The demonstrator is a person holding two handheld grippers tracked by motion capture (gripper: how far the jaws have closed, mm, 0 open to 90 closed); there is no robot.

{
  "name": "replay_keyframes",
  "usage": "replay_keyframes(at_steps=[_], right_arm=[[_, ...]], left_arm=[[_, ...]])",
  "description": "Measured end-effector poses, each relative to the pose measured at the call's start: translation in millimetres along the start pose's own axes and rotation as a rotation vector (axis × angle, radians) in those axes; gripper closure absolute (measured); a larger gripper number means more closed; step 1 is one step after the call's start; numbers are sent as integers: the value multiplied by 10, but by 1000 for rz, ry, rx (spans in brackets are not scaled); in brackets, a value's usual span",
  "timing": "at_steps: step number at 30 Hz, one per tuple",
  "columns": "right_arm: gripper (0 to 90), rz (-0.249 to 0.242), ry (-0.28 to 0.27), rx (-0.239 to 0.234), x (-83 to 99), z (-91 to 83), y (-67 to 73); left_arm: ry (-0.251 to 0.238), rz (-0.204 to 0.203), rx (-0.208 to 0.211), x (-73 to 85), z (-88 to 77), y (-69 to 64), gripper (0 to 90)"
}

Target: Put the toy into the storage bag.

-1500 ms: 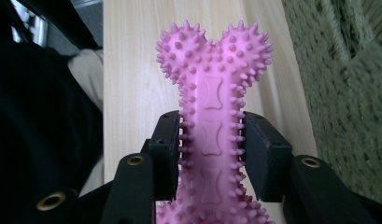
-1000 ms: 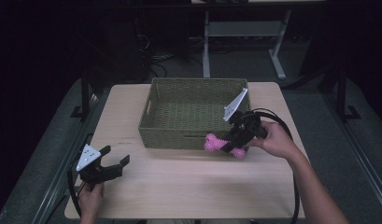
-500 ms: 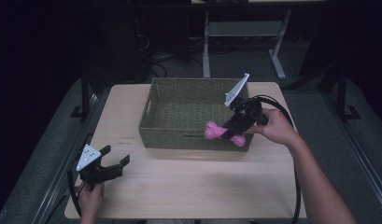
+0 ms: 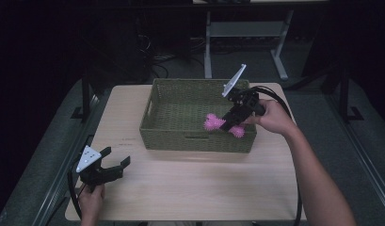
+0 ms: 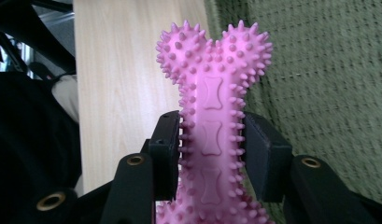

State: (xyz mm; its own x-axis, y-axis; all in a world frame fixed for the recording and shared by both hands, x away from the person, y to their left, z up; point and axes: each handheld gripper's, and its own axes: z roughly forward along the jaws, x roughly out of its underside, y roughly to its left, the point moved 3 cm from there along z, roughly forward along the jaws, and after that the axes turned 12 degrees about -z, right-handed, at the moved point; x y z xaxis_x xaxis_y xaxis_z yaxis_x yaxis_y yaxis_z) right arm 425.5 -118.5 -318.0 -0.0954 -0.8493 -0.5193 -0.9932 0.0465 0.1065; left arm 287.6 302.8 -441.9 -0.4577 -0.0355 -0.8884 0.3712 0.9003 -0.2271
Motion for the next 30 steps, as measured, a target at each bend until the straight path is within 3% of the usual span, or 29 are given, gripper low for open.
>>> replay_keyframes(at_steps=[15,30], right_arm=[[581,27,-10,12,-54,-31,-251],[580,94,-2,15,72,123,-531]], left_arm=[[1,3,-1,-4,-1,6,133],[3,0,-1,-5,12,13,133]])
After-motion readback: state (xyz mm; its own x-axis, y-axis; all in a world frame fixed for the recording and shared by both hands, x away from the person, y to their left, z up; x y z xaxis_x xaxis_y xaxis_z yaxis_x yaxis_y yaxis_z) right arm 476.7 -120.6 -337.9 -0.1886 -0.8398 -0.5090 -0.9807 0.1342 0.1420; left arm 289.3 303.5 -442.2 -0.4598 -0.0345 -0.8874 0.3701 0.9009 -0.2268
